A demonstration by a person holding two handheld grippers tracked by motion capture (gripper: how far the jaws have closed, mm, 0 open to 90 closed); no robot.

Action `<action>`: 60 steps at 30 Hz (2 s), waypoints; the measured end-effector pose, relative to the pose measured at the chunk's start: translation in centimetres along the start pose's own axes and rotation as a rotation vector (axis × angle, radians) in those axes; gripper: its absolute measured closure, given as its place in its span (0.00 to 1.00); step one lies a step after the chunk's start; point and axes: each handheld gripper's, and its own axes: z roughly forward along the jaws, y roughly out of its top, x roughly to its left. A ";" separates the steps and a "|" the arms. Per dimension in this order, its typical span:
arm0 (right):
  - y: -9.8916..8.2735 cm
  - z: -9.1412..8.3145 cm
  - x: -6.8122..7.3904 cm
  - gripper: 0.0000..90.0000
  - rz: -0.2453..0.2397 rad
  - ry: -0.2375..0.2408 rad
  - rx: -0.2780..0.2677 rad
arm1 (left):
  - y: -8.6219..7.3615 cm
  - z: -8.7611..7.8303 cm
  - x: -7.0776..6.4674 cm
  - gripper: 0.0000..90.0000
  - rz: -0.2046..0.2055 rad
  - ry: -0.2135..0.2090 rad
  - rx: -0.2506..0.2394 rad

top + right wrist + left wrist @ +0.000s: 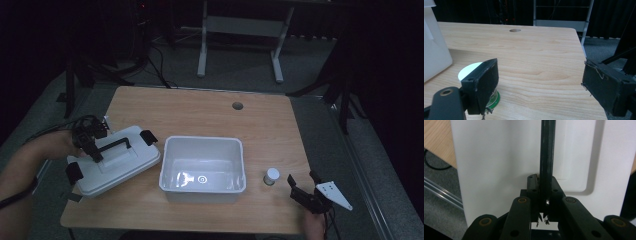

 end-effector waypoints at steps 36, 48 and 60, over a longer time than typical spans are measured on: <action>0.0 0.0 0.1 0.15 -0.007 0.014 0.005 | 1.0 6.6 0.6 0.48 -0.036 -0.048 -0.009; 0.5 0.2 -0.3 0.15 0.013 0.043 0.061 | 0.7 6.5 0.7 0.36 -0.053 -0.059 -0.039; 1.1 0.6 -1.3 0.15 0.004 0.133 0.228 | 0.5 5.7 0.5 0.36 -0.040 -0.053 -0.055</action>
